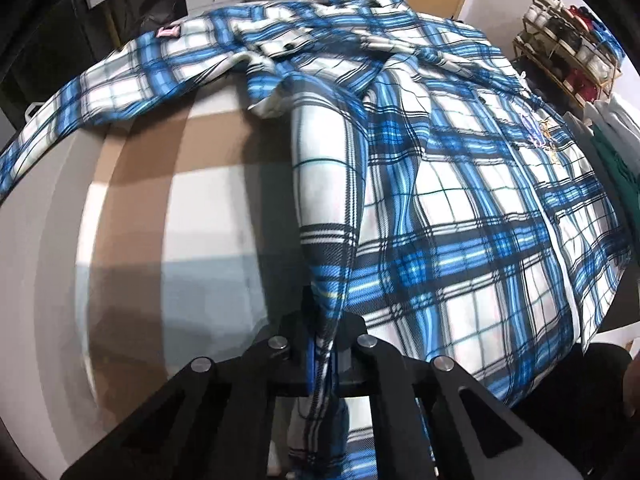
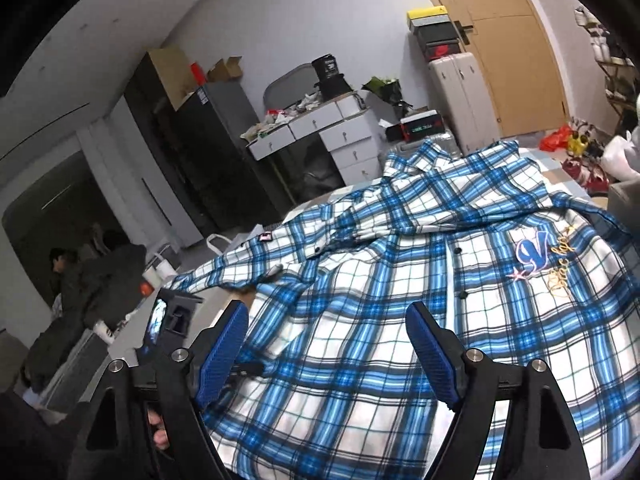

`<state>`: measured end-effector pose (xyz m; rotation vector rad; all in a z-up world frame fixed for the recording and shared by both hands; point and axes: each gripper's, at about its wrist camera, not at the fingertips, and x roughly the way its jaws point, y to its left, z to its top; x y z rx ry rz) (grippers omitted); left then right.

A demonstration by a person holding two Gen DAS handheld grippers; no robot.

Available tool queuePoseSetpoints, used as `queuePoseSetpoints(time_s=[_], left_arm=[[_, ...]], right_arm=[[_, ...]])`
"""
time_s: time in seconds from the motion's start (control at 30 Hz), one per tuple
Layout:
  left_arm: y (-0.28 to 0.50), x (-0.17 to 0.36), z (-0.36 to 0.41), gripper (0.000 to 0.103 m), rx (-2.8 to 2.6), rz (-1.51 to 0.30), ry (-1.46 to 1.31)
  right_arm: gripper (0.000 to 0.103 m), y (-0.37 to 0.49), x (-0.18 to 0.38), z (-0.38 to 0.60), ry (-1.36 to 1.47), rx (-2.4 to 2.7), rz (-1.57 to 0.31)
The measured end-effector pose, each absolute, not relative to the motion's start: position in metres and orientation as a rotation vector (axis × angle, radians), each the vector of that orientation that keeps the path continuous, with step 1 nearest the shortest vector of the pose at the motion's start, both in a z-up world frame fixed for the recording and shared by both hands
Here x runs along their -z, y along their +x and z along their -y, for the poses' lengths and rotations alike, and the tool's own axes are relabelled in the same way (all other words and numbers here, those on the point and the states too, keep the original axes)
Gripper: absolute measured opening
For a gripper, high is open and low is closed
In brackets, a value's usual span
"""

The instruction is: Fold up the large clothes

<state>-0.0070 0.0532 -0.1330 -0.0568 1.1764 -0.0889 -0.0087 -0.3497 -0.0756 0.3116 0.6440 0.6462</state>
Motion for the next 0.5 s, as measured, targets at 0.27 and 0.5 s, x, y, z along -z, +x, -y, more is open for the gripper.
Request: queuePoseSetpoints(time_s=[0.27,0.5], left_arm=[[-0.028,0.114,-0.103,0.0,-0.02,-1.2,-0.003],[-0.011,0.085,-0.121,0.015,0.074,-1.138,-0.198]], right_arm=[[0.082,0.004,0.085,0.367,0.423,-0.645,-0.704],[0.082,0.004,0.086,0.366,0.438,-0.664,-0.715]])
